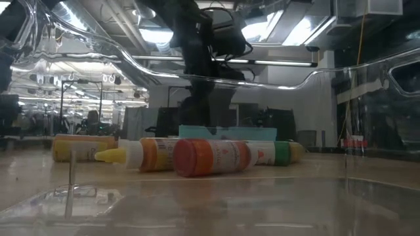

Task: Pick & Place Food Item
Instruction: Put the pink donut into the yellow bin

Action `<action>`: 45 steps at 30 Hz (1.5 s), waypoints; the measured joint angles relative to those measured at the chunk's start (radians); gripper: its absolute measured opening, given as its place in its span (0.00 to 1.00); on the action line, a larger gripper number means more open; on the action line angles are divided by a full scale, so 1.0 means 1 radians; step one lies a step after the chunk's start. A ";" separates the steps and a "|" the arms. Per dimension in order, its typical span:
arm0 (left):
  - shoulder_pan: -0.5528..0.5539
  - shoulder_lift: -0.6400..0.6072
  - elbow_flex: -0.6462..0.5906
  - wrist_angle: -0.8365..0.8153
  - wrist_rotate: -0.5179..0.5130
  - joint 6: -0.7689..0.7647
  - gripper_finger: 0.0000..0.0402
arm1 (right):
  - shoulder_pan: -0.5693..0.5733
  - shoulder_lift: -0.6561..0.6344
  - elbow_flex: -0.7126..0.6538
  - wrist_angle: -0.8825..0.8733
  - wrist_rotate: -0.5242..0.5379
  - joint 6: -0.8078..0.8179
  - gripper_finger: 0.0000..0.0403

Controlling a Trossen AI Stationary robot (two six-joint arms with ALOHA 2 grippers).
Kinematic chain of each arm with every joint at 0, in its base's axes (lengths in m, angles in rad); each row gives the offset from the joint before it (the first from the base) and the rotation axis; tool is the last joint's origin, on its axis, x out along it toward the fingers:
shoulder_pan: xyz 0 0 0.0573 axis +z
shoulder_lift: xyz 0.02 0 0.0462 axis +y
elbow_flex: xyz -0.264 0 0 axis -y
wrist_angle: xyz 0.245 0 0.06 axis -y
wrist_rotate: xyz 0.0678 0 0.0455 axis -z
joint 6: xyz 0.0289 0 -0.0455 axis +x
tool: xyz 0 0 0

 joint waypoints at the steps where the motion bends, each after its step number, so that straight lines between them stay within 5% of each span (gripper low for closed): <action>1: 0.000 0.008 -0.002 -0.018 0.000 -0.020 0.54 | 0.000 0.000 0.000 0.000 0.000 0.000 0.40; 18: 0.001 0.092 0.000 -0.001 0.032 -0.073 0.52 | 0.000 0.000 0.000 -0.007 -0.008 0.000 0.40; 28: 0.001 0.086 -0.002 0.011 0.108 -0.033 0.05 | -0.002 0.000 0.000 -0.007 -0.007 0.000 0.40; 45: 0.028 -0.150 -0.002 0.003 0.159 -0.030 0.03 | -0.003 0.000 0.000 -0.007 0.011 -0.003 0.40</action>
